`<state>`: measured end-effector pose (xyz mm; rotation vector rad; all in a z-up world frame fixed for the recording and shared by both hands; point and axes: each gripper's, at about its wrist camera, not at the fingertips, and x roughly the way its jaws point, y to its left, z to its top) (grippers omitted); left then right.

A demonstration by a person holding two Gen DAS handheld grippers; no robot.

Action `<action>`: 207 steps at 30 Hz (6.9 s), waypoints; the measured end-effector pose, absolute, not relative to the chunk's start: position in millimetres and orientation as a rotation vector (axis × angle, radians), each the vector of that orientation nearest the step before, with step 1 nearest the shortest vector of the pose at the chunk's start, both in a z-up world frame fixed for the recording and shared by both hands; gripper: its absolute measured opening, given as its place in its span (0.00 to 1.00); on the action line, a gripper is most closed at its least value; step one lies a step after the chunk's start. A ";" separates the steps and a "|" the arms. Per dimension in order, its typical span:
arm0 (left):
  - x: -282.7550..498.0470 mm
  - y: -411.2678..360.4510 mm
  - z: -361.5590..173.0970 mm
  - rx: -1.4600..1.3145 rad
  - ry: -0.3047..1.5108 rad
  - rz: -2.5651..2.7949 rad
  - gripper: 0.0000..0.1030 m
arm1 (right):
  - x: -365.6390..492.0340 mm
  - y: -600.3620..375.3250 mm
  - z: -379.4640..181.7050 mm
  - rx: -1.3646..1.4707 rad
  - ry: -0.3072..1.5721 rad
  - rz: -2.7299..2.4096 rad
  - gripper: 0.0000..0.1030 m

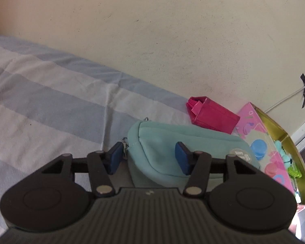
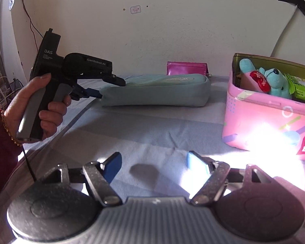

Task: Organize objects
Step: 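Grasp the teal pencil case with the left gripper, then grasp the pencil case with the right gripper while the left gripper holds it, then carry the pencil case into the pink tin with both grippers, then open both grippers to release the pencil case in the tin, then move the right gripper toward the pink wallet on the bed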

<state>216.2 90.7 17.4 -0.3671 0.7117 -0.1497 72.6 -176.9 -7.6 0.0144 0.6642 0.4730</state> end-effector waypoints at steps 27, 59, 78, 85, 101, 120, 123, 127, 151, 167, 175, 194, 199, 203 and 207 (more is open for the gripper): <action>4.7 164.2 24.1 -0.499 0.620 -0.048 0.29 | 115.3 -144.3 20.0 0.190 0.633 0.630 0.75; 30.3 -36.6 29.4 0.046 0.683 -0.453 0.33 | 6.0 -326.5 3.2 0.256 0.716 0.368 0.59; 43.5 -197.0 30.7 0.225 0.704 -0.675 0.35 | -36.3 -477.7 -13.1 0.391 0.588 0.077 0.61; 51.1 -191.6 32.3 0.203 0.733 -0.696 0.57 | -39.8 -476.1 -15.8 0.353 0.576 0.123 0.76; 48.2 -182.7 74.1 0.096 0.660 -0.811 0.53 | -60.1 -492.5 13.0 0.361 0.518 0.175 0.57; 296.9 -210.4 104.1 -0.018 0.690 -0.470 0.52 | 284.7 -461.8 72.2 0.339 0.724 0.149 0.58; 314.5 -216.2 91.1 -0.010 0.721 -0.446 0.51 | 309.0 -455.3 55.9 0.319 0.762 0.132 0.58; 328.0 -220.0 76.0 -0.023 0.757 -0.428 0.52 | 327.8 -452.5 38.5 0.313 0.796 0.117 0.62; 99.3 -193.0 99.4 0.063 0.501 -0.518 0.59 | 120.5 -385.7 84.0 0.119 0.500 0.082 0.75; 46.2 -164.3 39.1 0.158 0.583 -0.499 0.59 | 6.8 -358.8 32.2 0.137 0.476 -0.005 0.85; 36.2 -138.5 25.9 0.150 0.603 -0.457 0.64 | -6.3 -345.5 7.9 0.173 0.553 0.009 0.85; 29.7 -102.7 13.5 0.182 0.640 -0.420 0.67 | -20.5 -306.3 -7.8 0.115 0.655 0.052 0.86; 36.6 -77.5 14.7 0.178 0.646 -0.385 0.68 | -17.2 -290.0 -6.2 0.099 0.676 0.109 0.86; 47.9 -51.8 15.8 0.180 0.645 -0.339 0.70 | -10.8 -267.5 -6.0 0.047 0.690 0.157 0.86; 61.0 -28.2 17.7 0.187 0.642 -0.282 0.72 | -1.7 -241.2 -7.2 -0.010 0.701 0.209 0.89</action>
